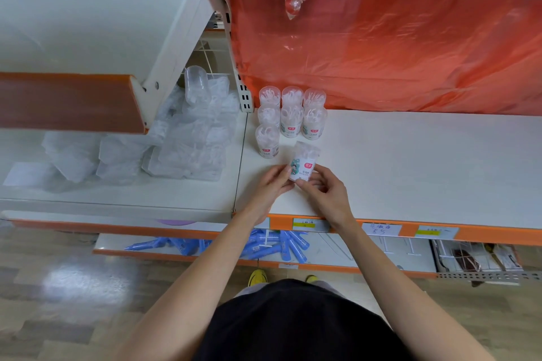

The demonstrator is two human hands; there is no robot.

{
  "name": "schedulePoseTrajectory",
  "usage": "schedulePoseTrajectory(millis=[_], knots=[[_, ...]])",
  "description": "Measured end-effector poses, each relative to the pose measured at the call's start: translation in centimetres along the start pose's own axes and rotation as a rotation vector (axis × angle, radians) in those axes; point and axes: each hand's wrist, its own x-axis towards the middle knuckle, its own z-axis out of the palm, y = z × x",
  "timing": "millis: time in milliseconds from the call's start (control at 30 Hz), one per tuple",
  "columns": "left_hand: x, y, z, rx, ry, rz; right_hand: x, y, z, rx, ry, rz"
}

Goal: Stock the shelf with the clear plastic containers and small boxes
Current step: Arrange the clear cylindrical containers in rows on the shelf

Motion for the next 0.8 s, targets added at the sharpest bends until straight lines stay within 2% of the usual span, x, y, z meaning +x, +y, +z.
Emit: schedulePoseTrajectory(millis=[133,200,300,367,533,800], knots=[[-0.4,0.5,1.1,0.192,0.069,0.061,0.1,0.0,0.0,-0.03,0.045,-0.002],[-0.6,0.3,0.5,0.481,0.152,0.183,0.1,0.0,0.1,-0.044,0.079,-0.002],[-1.1,-0.8,-2.6,1.059,0.243,0.466,0.2,0.0,0.4,-0.085,0.125,-0.009],[-1.3,-1.7,-5.0,1.265,0.295,0.602,0.5,-0.2,0.5,-0.128,0.15,-0.004],[-1.3,-2.3,-6.0,1.384,0.376,0.605,2.6,-1.5,0.4,-0.258,0.2,-0.011],[-1.5,-2.0,-5.7,1.41,0.374,0.554,5.1,-1.2,1.8,-0.436,0.141,-0.06]])
